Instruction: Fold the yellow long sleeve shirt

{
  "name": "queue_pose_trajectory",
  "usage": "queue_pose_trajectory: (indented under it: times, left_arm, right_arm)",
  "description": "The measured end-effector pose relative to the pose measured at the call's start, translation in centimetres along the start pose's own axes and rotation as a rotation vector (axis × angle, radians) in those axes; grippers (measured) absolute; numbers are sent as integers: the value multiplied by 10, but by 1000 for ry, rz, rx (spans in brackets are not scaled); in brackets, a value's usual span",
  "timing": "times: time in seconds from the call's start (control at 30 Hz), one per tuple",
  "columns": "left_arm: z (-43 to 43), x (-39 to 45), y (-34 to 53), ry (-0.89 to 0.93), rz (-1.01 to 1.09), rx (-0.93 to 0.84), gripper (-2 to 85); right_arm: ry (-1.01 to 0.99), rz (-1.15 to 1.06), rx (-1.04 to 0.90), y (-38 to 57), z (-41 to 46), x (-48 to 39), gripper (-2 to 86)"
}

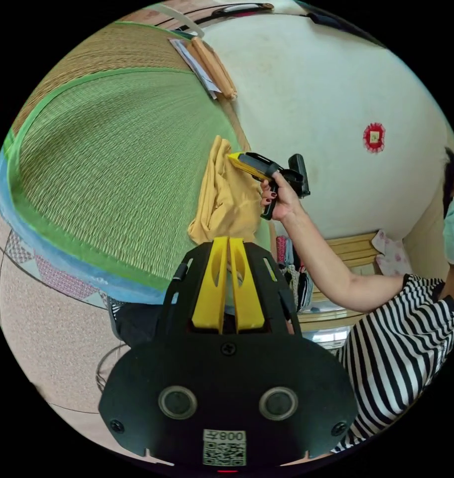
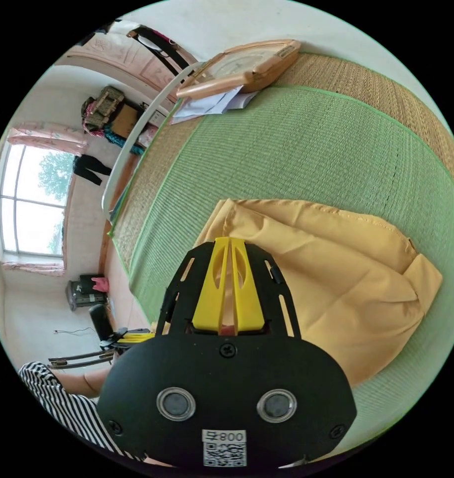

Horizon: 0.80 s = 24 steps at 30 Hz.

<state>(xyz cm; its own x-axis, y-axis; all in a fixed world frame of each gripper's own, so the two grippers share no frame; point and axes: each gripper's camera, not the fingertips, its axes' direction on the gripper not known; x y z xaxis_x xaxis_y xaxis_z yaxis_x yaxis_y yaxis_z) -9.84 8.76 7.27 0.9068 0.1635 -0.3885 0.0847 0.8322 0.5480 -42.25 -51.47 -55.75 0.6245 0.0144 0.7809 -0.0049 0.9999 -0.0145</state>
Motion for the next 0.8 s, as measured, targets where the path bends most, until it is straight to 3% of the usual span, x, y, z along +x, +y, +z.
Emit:
queue_pose_trajectory:
  times: [0.13,0.5,0.67,0.8]
  left_arm:
    - [14,-1,-4,-120,-2,-49,1]
    - [18,14,-2,-128,-1,-67,1]
    - [14,46,-1,-138,100,-52,1]
    - [21,66,-7,-145,183,-79,2]
  right_arm:
    - [34,-36,-27,-5,7,-8,3]
    - [74,-47,-35,-6,-13,-16,1]
    - [74,-115,100,46,-72,-17,1]
    - [168,-31,159,92,-96,21,1]
